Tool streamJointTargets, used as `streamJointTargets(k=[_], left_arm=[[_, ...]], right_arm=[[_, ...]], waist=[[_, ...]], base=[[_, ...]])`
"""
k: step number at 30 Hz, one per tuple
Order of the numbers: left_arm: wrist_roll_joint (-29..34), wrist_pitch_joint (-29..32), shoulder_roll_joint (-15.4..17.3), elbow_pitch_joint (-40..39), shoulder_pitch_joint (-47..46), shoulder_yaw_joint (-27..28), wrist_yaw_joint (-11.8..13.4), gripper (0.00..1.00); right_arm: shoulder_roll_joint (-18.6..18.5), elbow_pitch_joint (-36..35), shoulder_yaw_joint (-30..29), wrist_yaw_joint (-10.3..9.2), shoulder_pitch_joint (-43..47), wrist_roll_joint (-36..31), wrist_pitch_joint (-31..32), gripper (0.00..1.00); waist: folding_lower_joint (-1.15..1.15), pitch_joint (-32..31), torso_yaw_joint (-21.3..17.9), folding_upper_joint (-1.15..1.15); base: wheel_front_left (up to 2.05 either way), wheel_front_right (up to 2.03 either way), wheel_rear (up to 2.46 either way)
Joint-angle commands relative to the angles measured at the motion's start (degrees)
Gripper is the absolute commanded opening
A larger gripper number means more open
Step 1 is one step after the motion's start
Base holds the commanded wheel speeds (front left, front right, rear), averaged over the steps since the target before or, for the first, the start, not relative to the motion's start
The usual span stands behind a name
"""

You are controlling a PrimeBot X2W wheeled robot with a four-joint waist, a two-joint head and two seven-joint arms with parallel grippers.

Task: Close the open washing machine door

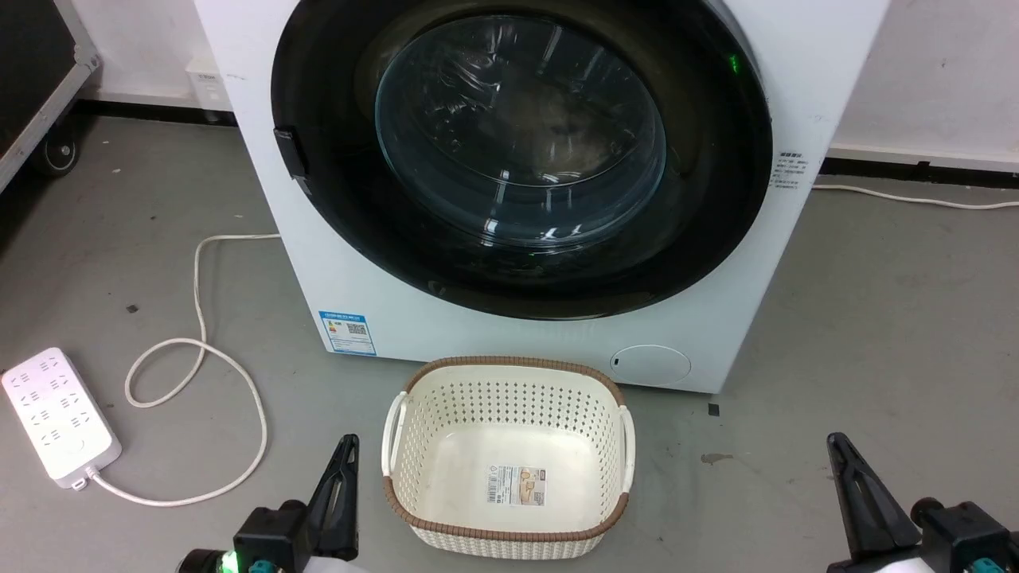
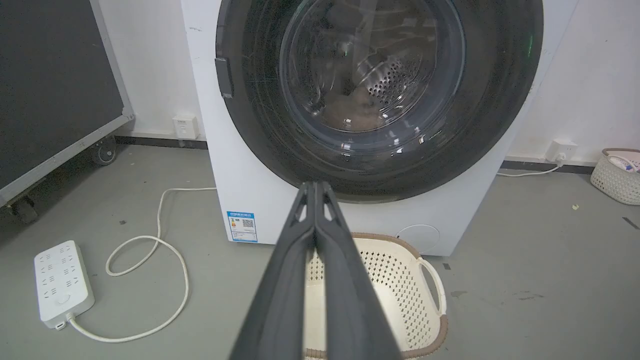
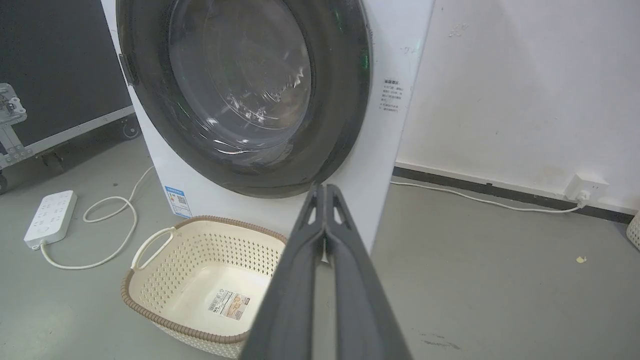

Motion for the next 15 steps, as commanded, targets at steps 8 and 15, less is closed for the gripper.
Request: streamJointTargets(k=[8,15], left_arm=[[1.0,1.1,0.0,-0.7,-0.8,0.7,0.2,0.00],[1.3,1.9,0.0,-1.0,-1.1,1.1,0.3,0.00]], right_arm=[[0.3,-0.5,0.5,-0.01,-1.2,-0.1,1.1,0.00],[0.4,-0.6,0.8,-0.02,-1.6,-0.1,1.9,0.00]], waist=[[0.00,0.0,0.0,0.00],[0.00,0.0,0.0,0.00]], base=[[0.00,0.00,0.00],[0.00,0.00,0.00]])
